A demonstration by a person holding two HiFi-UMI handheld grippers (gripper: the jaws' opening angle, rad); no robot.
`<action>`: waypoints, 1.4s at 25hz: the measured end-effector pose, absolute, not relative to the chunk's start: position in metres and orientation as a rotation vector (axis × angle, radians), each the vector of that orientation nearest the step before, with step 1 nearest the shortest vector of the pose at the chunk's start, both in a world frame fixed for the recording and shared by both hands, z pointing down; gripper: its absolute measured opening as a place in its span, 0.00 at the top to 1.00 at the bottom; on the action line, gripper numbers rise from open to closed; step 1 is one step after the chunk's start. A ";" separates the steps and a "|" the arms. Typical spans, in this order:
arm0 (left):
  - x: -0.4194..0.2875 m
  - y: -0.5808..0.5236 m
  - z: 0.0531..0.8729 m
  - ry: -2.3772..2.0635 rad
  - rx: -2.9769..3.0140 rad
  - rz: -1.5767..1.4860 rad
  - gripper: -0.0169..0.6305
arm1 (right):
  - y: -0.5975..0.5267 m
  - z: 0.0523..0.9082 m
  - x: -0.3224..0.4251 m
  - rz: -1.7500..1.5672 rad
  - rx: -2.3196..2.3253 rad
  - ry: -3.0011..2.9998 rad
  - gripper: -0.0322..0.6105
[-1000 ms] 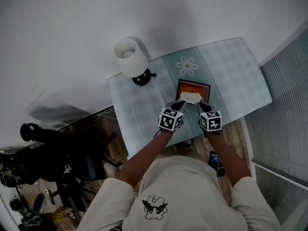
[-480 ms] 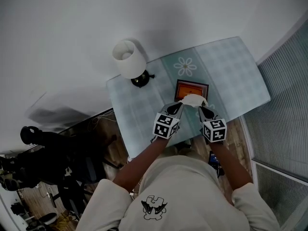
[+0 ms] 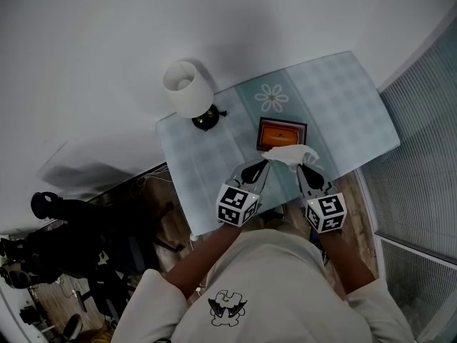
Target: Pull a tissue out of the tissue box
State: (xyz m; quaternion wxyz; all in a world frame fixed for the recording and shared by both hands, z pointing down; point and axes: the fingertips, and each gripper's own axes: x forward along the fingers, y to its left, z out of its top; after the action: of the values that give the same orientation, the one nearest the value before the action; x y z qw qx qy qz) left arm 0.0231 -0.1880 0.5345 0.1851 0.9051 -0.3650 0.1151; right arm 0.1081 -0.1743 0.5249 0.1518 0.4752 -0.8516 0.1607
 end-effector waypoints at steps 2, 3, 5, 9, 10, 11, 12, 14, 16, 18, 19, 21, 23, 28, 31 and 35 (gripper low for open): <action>0.022 -0.182 0.524 -1.031 2.564 0.307 0.96 | -0.169 0.515 0.108 0.476 1.386 -2.464 0.92; 0.021 -0.179 0.519 -1.034 2.568 0.291 0.96 | -0.166 0.511 0.108 0.485 1.396 -2.473 0.92; 0.019 -0.175 0.507 -1.039 2.567 0.249 0.96 | -0.161 0.502 0.108 0.495 1.416 -2.489 0.92; 0.016 -0.167 0.488 -1.049 2.573 0.190 0.96 | -0.153 0.487 0.110 0.491 1.464 -2.509 0.92; 0.015 -0.166 0.486 -1.052 2.574 0.186 0.96 | -0.151 0.484 0.110 0.488 1.473 -2.513 0.92; 0.014 -0.164 0.485 -1.055 2.576 0.186 0.96 | -0.149 0.482 0.110 0.484 1.480 -2.517 0.92; 0.013 -0.161 0.485 -1.058 2.577 0.189 0.96 | -0.147 0.481 0.109 0.480 1.485 -2.520 0.92; 0.011 -0.156 0.488 -1.060 2.585 0.205 0.96 | -0.141 0.481 0.107 0.477 1.491 -2.522 0.92; 0.012 -0.151 0.492 -1.057 2.591 0.223 0.96 | -0.136 0.484 0.106 0.480 1.494 -2.519 0.92; 0.013 -0.150 0.495 -1.053 2.580 0.215 0.96 | -0.135 0.487 0.107 0.494 1.495 -2.513 0.92; 0.014 -0.151 0.495 -1.052 2.575 0.209 0.96 | -0.135 0.489 0.107 0.499 1.495 -2.510 0.92; 0.015 -0.153 0.495 -1.052 2.578 0.206 0.96 | -0.135 0.490 0.107 0.498 1.493 -2.507 0.93; 0.015 -0.155 0.494 -1.051 2.586 0.206 0.96 | -0.137 0.489 0.107 0.489 1.492 -2.510 0.92; 0.014 -0.159 0.492 -1.057 2.577 0.188 0.96 | -0.137 0.492 0.107 0.500 1.497 -2.500 0.93; 0.016 -0.160 0.493 -1.051 2.574 0.189 0.96 | -0.139 0.497 0.108 0.535 1.496 -2.488 0.93; 0.016 -0.159 0.497 -1.049 2.566 0.203 0.96 | -0.141 0.498 0.105 0.541 1.490 -2.486 0.93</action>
State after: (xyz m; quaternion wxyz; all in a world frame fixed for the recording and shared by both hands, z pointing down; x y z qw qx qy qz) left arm 0.0159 -0.1593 0.4972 0.1799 0.9081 -0.3712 0.0719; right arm 0.1055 -0.1413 0.4979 0.0965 0.5029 -0.8393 0.1826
